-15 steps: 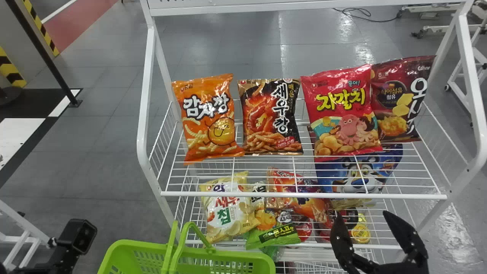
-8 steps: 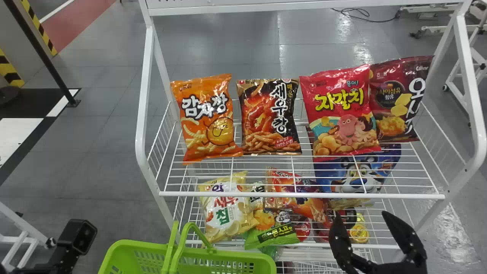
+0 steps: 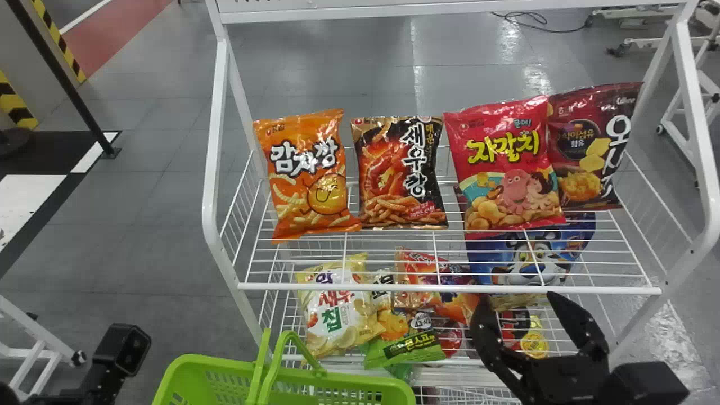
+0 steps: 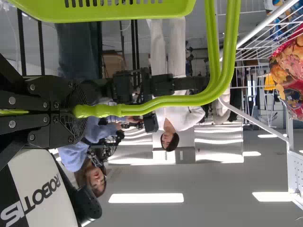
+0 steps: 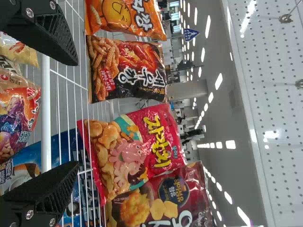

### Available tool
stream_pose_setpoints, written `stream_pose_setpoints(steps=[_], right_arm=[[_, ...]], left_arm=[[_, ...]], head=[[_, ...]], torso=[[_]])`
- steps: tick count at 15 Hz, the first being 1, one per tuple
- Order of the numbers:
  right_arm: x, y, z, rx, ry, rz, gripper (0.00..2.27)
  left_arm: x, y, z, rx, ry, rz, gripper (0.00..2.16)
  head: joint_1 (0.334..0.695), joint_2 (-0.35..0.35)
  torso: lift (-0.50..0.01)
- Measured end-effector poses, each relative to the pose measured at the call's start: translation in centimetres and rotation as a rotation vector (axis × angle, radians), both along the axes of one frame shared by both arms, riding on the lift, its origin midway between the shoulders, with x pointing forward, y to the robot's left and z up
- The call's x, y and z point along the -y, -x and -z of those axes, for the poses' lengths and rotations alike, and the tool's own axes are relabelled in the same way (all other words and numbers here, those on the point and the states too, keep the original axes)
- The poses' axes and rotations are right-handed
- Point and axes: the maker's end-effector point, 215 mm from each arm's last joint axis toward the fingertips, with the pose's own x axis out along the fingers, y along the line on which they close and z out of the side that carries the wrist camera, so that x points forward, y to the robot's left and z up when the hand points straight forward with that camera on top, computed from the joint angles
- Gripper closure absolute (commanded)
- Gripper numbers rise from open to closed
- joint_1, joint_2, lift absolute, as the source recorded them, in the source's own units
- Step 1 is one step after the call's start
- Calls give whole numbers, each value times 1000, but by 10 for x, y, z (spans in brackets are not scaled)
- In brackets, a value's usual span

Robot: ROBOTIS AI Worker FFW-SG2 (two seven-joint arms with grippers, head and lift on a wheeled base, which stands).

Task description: Hold basket handle with left hand then pick spicy shrimp crackers with right hand and place into basket

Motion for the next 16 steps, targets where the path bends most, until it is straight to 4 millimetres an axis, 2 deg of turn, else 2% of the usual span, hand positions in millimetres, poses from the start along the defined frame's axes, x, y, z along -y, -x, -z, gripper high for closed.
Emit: stream_pose_setpoints(steps=[4, 9, 16], right_arm=[[-29, -40, 4, -71, 24, -32, 49], [-64, -85, -10, -81, 57, -65, 49], [-89, -148, -28, -41, 128, -95, 49]], left_arm=[[0, 1, -1, 2, 1, 1, 2138], [2, 2, 0, 2, 0, 4, 2138], [3, 3, -3, 14, -3, 6, 2138]], head=[[695, 157], [695, 196], [695, 213]], torso=[[-7], [-7], [-7]])
